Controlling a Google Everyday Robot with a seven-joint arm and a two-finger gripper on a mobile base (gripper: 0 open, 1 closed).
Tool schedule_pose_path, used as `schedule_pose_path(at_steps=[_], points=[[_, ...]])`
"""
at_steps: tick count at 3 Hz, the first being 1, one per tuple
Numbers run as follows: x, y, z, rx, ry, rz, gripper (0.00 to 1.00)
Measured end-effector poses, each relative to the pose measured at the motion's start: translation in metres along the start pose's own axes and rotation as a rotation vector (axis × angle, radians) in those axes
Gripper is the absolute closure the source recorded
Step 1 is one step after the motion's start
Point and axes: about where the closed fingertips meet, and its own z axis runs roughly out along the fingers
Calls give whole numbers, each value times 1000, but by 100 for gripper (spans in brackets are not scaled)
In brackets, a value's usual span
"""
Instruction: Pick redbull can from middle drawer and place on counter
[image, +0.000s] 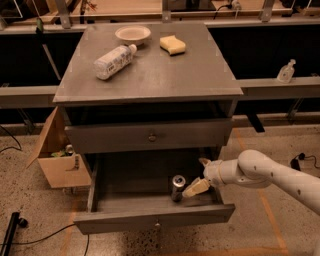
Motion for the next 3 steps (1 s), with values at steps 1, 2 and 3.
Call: schedule_pose_path(at_steps=[1, 2, 3], points=[[0, 3, 22, -28, 6, -1, 0], [-8, 10, 44, -60, -6, -15, 0], [-5, 16, 54, -85, 1, -20, 18]])
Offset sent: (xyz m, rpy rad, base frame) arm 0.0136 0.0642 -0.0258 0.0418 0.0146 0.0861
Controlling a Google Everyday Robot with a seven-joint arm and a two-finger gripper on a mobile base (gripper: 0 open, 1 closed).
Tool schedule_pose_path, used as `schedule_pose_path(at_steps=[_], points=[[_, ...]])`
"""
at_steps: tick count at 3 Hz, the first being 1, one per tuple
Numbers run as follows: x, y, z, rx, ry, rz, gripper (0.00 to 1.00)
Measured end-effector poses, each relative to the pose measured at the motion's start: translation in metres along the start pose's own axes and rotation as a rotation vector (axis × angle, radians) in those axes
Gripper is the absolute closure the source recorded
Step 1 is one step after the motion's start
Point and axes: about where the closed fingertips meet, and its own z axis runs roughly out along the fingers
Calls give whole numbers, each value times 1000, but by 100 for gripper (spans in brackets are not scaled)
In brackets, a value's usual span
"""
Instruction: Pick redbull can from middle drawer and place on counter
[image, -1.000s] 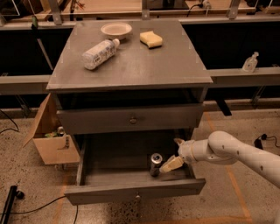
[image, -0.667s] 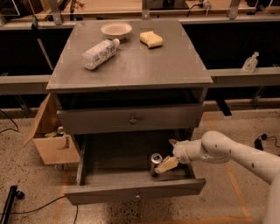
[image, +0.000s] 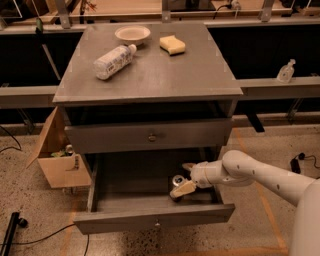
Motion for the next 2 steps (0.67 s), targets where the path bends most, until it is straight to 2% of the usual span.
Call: schedule_pose_path(at_steps=[1, 2], points=[[15, 12, 7, -29, 13, 20, 41], [22, 25, 7, -47, 11, 17, 72]])
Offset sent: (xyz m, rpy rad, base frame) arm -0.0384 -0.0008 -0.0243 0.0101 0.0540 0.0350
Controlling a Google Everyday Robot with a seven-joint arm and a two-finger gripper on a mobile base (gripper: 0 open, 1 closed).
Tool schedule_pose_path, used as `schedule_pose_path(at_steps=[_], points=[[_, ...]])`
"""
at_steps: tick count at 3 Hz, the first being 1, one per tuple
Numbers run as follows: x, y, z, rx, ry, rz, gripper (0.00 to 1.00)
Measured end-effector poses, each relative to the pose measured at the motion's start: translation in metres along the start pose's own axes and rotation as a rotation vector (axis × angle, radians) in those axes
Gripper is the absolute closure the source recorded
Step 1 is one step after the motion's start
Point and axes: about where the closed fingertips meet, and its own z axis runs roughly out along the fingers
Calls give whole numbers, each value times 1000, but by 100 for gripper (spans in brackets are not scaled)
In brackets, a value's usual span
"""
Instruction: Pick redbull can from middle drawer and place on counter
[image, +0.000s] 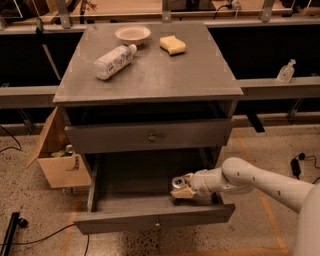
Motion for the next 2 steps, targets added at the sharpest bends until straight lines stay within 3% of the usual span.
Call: schedule_pose_path(at_steps=[1, 2], points=[[-26, 13, -37, 73, -63, -52, 95], [-78, 49, -107, 147, -151, -109, 100]])
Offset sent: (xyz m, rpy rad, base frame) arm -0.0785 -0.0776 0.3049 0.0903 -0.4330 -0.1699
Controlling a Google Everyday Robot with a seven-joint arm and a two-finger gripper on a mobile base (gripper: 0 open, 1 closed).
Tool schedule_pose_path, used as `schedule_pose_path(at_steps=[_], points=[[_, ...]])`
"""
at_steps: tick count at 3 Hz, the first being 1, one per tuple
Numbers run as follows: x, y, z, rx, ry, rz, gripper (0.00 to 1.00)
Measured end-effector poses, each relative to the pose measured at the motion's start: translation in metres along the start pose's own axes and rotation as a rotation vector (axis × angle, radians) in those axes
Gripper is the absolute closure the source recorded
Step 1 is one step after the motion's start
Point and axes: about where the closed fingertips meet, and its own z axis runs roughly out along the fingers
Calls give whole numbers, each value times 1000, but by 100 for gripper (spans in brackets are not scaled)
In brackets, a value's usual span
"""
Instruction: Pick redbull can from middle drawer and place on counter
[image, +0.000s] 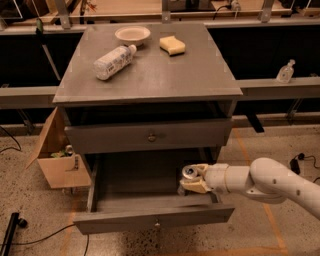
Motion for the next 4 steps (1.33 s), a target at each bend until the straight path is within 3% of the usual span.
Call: schedule_pose_path(at_steps=[1, 2, 3, 4], points=[[-74, 17, -81, 54, -45, -67, 100], [-142, 25, -143, 52, -26, -131, 100], [-203, 12, -188, 27, 42, -174, 100], [-269, -7, -217, -45, 126, -238, 100]])
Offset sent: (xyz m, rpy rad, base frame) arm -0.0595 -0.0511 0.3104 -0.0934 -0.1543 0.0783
